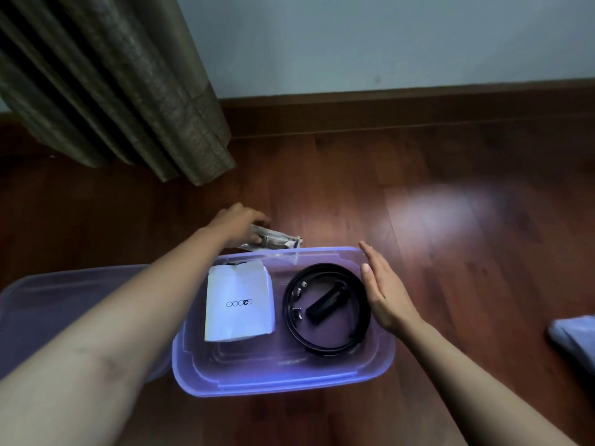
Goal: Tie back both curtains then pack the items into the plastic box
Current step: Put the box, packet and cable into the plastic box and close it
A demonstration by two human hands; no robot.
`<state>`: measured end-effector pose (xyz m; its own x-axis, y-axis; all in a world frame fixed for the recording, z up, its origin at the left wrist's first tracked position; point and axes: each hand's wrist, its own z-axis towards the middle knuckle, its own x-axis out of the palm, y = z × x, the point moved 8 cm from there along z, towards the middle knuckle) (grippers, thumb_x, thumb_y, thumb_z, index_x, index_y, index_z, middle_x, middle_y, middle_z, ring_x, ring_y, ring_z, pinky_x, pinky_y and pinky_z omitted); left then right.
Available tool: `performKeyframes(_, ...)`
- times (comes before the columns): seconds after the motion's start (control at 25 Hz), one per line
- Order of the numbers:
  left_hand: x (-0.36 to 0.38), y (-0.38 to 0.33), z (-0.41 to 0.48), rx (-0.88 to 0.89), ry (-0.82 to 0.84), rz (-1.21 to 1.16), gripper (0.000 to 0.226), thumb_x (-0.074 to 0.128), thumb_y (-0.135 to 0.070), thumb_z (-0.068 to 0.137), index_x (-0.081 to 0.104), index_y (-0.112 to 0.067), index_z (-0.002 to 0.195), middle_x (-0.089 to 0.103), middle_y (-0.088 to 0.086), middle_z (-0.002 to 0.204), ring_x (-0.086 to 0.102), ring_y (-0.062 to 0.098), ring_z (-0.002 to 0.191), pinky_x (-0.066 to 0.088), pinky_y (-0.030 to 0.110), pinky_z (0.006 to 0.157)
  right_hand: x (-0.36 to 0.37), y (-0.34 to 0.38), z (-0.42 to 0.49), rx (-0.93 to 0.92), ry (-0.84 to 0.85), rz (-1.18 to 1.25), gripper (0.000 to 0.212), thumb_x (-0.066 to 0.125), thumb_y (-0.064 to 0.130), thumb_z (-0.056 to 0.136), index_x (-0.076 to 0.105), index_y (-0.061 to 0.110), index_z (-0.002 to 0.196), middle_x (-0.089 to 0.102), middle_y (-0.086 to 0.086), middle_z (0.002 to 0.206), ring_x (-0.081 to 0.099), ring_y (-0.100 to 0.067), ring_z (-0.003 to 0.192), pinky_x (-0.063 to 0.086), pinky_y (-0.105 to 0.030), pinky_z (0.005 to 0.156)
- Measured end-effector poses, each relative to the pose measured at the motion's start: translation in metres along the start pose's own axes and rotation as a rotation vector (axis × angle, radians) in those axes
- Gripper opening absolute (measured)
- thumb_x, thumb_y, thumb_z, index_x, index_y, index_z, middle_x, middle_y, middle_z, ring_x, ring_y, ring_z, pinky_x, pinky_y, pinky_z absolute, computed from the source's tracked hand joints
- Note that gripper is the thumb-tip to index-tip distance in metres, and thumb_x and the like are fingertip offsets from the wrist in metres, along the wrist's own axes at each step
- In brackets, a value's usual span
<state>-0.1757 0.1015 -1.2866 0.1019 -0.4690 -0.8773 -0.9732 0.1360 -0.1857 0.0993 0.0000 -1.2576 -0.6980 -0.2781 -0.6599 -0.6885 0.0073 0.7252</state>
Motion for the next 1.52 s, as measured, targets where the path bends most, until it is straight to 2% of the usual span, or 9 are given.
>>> performKeyframes(0.16,-0.005,-0.018,-0.003,0.046,-0.052,0.180,0.043,0.066,-0.029,0.082,0.056,-0.028,0.123,0.055,-0.001,0.121,0.041,0.024,0.121,0.033,0.040,0.094,0.001,0.000,0.000,0.003,0.001,-0.010,0.060,0.023,0.043,0.090,0.027,0.020,0.146,0.028,0.001,0.153,0.024,-0.009,0.141,0.015,-0.015,0.107)
performKeyframes(0.36,-0.064,-0.027,-0.036,0.143,-0.401,-0.193,0.042,0.070,-0.019,0.082,0.062,-0.018,0.122,0.063,0.007,0.115,0.060,0.029,0.107,0.046,0.036,0.089,-0.001,0.001,0.000,0.001,0.002,-0.020,0.061,0.023,0.042,0.090,0.027,0.018,0.146,0.028,-0.001,0.153,0.024,-0.011,0.141,0.016,-0.017,0.108)
performKeyframes(0.48,-0.094,-0.053,-0.099,0.327,-0.594,-0.460,0.060,0.072,-0.021,0.080,0.049,-0.013,0.135,0.065,-0.001,0.114,0.061,0.008,0.102,0.044,0.018,0.092,0.000,0.002,0.000,0.006,0.014,-0.057,0.061,0.021,0.042,0.090,0.025,0.018,0.146,0.026,-0.001,0.154,0.023,-0.012,0.142,0.016,-0.019,0.110)
performKeyframes(0.56,-0.092,-0.076,-0.151,0.536,-0.644,-0.466,0.050,0.070,-0.023,0.081,0.057,-0.007,0.127,0.063,-0.004,0.112,0.060,0.001,0.095,0.042,0.008,0.089,0.000,0.003,0.000,0.001,0.021,-0.078,0.061,0.021,0.042,0.091,0.024,0.017,0.147,0.026,-0.003,0.155,0.022,-0.013,0.142,0.015,-0.020,0.111)
performKeyframes(0.72,-0.027,-0.109,-0.217,0.783,-0.528,-0.193,0.035,0.056,-0.017,0.086,0.059,-0.016,0.121,0.073,-0.001,0.087,0.062,0.015,0.071,0.050,0.023,0.062,0.000,0.006,-0.001,0.001,0.030,-0.143,0.050,0.026,0.031,0.101,0.021,0.014,0.148,0.022,-0.005,0.156,0.018,-0.014,0.144,0.013,-0.022,0.112)
performKeyframes(0.92,0.063,-0.116,-0.217,0.720,-0.211,0.226,0.049,0.040,-0.009,0.078,0.048,-0.022,0.125,0.065,-0.004,0.079,0.060,0.015,0.057,0.044,0.022,0.036,0.000,0.011,-0.002,-0.006,0.053,-0.186,0.053,0.027,0.033,0.101,0.016,0.014,0.148,0.020,-0.005,0.157,0.013,-0.015,0.145,0.014,-0.030,0.115)
performKeyframes(1.12,0.075,-0.126,-0.203,0.551,0.024,0.391,0.054,0.028,-0.001,0.096,0.019,-0.010,0.149,0.048,0.018,0.120,0.053,0.034,0.104,0.047,0.043,0.072,0.000,0.013,-0.003,0.000,0.070,-0.238,0.055,0.027,0.034,0.100,0.013,0.013,0.149,0.015,-0.003,0.158,0.008,-0.014,0.146,0.010,-0.029,0.116)
performKeyframes(1.32,0.077,-0.124,-0.210,0.720,-0.203,0.521,0.051,0.033,-0.006,0.074,0.071,-0.011,0.109,0.062,-0.001,0.069,0.059,0.015,0.058,0.037,0.022,0.032,0.000,0.011,-0.002,-0.005,0.092,-0.308,0.060,0.029,0.039,0.099,0.011,0.012,0.149,0.012,-0.004,0.158,0.005,-0.016,0.146,0.010,-0.034,0.119)
performKeyframes(1.52,0.040,-0.127,-0.226,0.799,-0.396,0.397,0.040,0.037,-0.004,0.084,0.064,-0.001,0.114,0.066,0.005,0.080,0.059,0.020,0.061,0.048,0.028,0.044,-0.007,0.049,0.005,-0.060,0.074,-0.401,0.069,0.026,0.049,0.096,0.002,0.012,0.149,0.002,-0.006,0.159,-0.002,-0.018,0.147,0.004,-0.038,0.117)
